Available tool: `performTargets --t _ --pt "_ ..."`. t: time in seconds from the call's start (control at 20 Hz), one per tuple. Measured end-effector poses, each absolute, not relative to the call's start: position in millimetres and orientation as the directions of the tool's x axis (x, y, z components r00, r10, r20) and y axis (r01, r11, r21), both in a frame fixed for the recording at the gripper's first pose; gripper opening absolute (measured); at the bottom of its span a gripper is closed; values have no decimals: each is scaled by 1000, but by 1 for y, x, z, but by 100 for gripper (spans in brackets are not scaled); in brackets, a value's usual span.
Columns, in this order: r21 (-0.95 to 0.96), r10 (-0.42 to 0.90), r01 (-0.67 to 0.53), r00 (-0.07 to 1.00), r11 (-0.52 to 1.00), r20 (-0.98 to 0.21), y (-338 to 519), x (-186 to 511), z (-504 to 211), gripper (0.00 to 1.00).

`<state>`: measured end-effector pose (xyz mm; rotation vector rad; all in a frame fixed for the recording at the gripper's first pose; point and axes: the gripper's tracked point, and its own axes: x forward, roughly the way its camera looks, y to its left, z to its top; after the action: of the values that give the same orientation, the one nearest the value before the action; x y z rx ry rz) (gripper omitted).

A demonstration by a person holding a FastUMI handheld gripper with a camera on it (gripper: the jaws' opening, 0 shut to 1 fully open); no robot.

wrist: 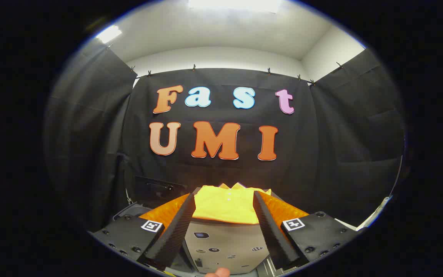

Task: Put the clothes into the washing machine and then close the washing machine lid.

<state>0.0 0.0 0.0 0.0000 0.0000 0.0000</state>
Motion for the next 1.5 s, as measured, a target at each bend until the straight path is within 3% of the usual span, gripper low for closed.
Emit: performTargets --t 1.5 --pt "46 16 -15 1000 999 -25 -7 19 20 98"
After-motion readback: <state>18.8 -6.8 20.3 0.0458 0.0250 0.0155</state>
